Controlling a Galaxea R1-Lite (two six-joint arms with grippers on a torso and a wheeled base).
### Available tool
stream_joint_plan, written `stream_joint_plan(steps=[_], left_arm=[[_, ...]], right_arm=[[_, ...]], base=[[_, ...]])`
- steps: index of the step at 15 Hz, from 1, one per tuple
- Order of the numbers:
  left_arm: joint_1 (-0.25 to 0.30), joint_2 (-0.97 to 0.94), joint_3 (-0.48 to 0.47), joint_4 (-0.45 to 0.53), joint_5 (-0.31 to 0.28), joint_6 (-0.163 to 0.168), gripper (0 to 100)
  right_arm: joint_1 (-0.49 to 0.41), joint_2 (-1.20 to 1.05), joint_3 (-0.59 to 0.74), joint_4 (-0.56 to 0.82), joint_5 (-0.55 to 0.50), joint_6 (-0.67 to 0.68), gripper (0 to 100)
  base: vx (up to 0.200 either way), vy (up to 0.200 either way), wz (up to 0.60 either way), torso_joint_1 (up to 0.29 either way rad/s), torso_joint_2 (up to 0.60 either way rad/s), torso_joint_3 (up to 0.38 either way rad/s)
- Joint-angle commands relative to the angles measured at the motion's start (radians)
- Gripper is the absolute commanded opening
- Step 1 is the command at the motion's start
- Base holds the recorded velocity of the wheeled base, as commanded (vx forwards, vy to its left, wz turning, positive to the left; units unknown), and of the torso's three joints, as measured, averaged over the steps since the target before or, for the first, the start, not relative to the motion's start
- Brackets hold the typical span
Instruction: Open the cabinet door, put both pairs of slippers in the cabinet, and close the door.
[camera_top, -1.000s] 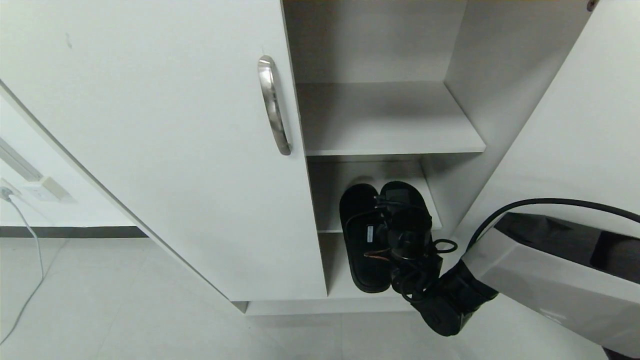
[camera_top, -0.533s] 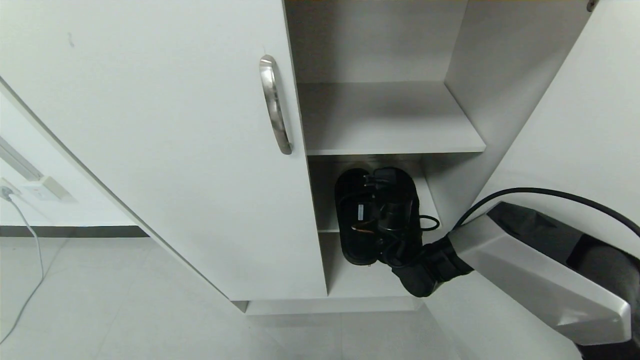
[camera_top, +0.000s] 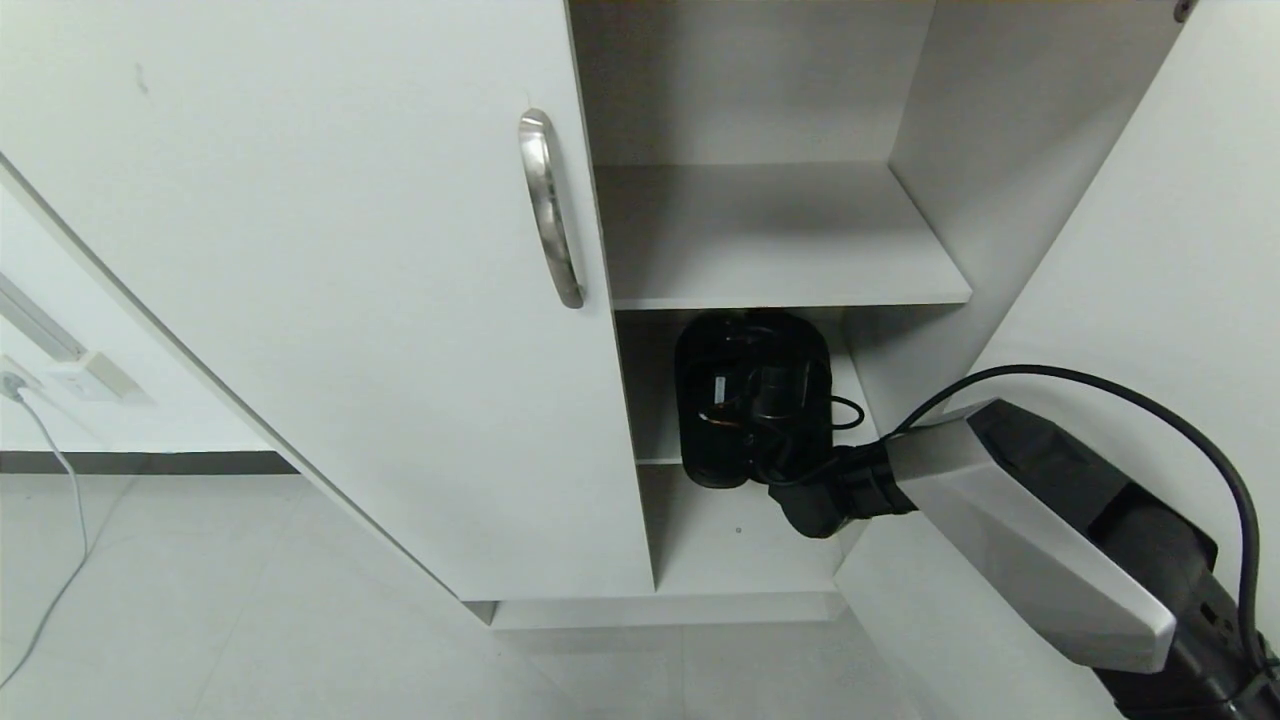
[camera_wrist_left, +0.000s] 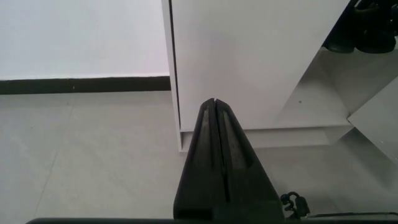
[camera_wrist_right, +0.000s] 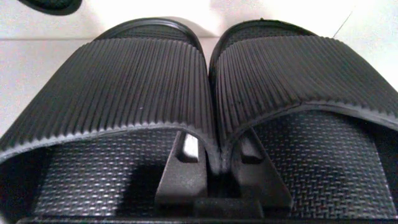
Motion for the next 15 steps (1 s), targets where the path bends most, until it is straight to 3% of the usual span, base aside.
stream_joint_plan(steps=[1, 12, 13, 15], left_arm=[[0.0, 0.001, 0.0, 0.0, 0.0, 0.0, 0], [0.0, 0.001, 0.0, 0.0, 0.0, 0.0, 0], [0.0, 0.001, 0.0, 0.0, 0.0, 0.0, 0], [0.0, 0.001, 0.0, 0.0, 0.0, 0.0, 0]], right_arm=[[-0.003, 0.014, -0.03, 0.004, 0.0, 0.0, 0], [-0.013, 0.035, -0.064, 0.015, 0.0, 0.002, 0], [-0.013, 0.035, -0.064, 0.015, 0.0, 0.002, 100], [-0.011, 0.035, -0.062, 0.018, -0.002, 0.002, 100]], base=[[0.0, 0.0, 0.0, 0.0, 0.0, 0.0], [0.0, 0.0, 0.0, 0.0, 0.0, 0.0], [0.0, 0.0, 0.0, 0.0, 0.0, 0.0], [0.0, 0.0, 0.0, 0.0, 0.0, 0.0]])
